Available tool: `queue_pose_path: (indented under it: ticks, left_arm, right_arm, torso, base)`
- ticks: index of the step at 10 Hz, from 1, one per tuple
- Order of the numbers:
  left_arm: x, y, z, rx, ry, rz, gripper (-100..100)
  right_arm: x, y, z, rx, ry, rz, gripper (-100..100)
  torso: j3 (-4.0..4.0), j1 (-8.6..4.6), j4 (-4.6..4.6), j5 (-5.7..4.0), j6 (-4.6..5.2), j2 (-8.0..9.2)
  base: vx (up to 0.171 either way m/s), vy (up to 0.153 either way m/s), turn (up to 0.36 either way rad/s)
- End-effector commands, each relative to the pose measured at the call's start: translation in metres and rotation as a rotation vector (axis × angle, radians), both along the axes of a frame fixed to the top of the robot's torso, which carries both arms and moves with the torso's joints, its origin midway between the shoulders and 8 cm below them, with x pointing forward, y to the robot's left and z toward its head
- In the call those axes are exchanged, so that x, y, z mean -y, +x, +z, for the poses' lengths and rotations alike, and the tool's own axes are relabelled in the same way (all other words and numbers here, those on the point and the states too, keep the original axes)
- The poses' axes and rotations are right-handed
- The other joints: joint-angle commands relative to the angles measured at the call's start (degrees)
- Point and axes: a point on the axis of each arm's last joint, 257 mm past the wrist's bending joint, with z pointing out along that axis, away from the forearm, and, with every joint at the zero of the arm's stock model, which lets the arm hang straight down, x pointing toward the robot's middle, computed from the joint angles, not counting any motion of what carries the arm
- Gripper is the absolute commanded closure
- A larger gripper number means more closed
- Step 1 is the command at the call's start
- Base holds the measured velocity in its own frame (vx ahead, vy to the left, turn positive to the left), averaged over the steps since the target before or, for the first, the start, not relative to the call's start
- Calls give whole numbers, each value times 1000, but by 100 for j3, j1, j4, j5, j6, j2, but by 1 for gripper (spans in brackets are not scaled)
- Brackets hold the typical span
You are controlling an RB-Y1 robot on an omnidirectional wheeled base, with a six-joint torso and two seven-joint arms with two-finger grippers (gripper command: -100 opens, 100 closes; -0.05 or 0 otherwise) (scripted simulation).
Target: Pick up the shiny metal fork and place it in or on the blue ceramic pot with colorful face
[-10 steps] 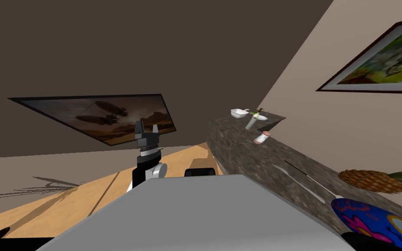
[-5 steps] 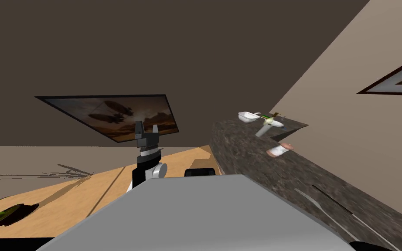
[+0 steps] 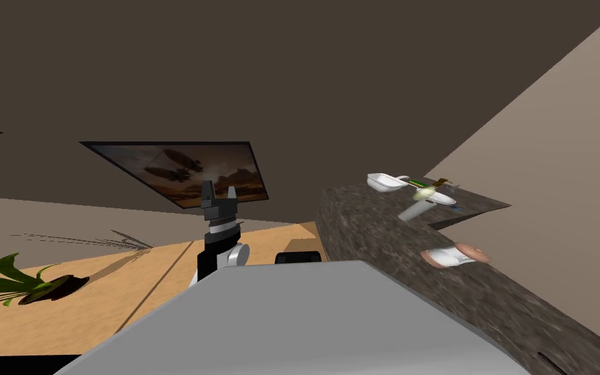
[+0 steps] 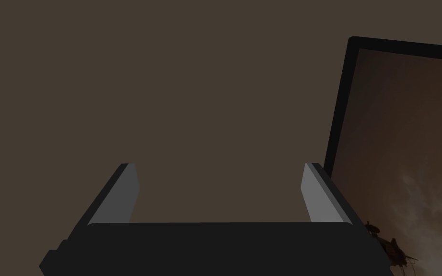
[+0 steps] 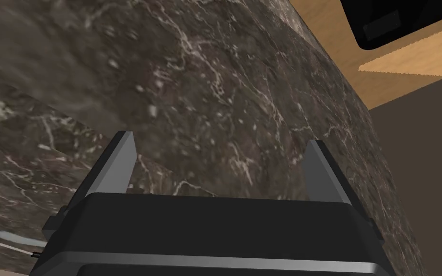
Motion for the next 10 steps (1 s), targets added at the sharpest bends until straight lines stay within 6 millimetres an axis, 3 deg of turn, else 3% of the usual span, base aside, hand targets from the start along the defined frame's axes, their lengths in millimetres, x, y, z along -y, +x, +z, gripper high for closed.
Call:
queue_pose_path:
  ticks: [1, 5, 7, 8, 9, 10]
  left_arm:
    - [0, 0, 0, 0, 0, 0, 0]
    - [0, 0, 0, 0, 0, 0, 0]
    - [0, 0, 0, 0, 0, 0, 0]
    - [0, 0, 0, 0, 0, 0, 0]
    - [0, 0, 0, 0, 0, 0, 0]
    - [0, 0, 0, 0, 0, 0, 0]
  right_arm:
    - [13, -16, 10, -59, -26, 76, -100]
    - [56, -32, 30, -149, -87, 259, -100]
    - [69, -28, 33, -158, -107, 314, -100]
    - [64, -30, 31, -154, -100, 292, -100]
    - [64, -29, 31, -155, -101, 298, 0]
    - [65, -31, 21, -155, -100, 292, -100]
  torso:
    - [0, 0, 0, 0, 0, 0]
    - [11, -2, 5, -1, 2, 19]
    - [12, -13, 6, -5, 1, 20]
    - [17, -9, 8, -3, 3, 28]
    - [25, 27, 11, 3, 6, 43]
    - [32, 56, 14, 11, 8, 53]
  base:
    - [143, -149, 162]
    - [117, -168, 146]
    - [85, -187, 123]
    - [26, -87, 31]
    - [6, -18, 3]
    - [4, -12, 41]
